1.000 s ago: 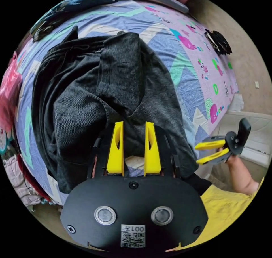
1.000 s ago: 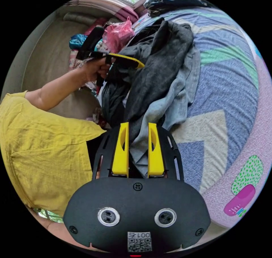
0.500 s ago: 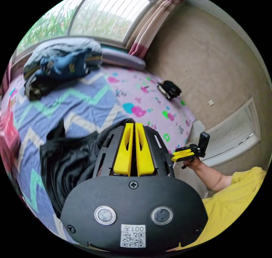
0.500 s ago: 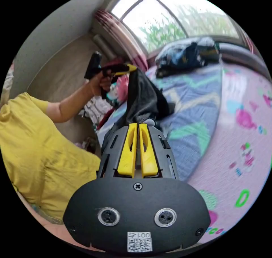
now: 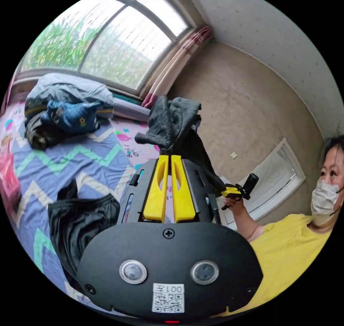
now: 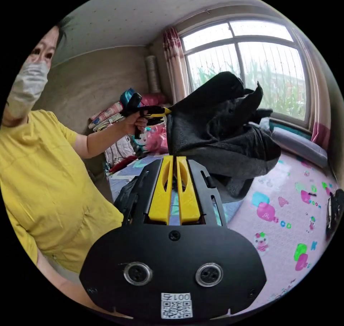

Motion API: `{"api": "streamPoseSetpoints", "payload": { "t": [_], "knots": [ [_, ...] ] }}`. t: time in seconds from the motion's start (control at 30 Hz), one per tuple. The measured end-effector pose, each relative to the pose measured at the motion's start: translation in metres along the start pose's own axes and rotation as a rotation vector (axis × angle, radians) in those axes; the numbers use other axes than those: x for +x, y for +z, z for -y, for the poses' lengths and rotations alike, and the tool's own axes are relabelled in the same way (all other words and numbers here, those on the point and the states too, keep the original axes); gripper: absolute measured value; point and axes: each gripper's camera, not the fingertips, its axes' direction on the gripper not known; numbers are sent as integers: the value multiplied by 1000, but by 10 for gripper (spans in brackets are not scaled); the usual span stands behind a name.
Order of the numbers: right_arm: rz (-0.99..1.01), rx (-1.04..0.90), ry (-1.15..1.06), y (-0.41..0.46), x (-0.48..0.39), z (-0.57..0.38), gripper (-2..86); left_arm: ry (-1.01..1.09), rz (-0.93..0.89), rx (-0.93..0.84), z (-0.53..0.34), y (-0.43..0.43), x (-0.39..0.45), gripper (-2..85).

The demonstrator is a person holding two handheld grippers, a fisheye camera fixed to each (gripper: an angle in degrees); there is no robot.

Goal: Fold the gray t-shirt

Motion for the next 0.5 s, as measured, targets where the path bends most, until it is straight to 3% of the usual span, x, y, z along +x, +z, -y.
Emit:
{"api": "streamPoseSetpoints", "payload": {
  "t": [0.13, 0.33, 0.5],
  "knots": [
    [54, -202, 92, 55, -3, -53, 7, -105, 93, -164, -92, 7, -50, -16],
    [321, -435, 290, 136, -7, -123, 8, -264, 250, -486, -220, 22, -92, -16],
    [500, -464, 275, 158, 1, -114, 9, -276, 270, -521, -244, -6, -91, -16]
  ]
}}
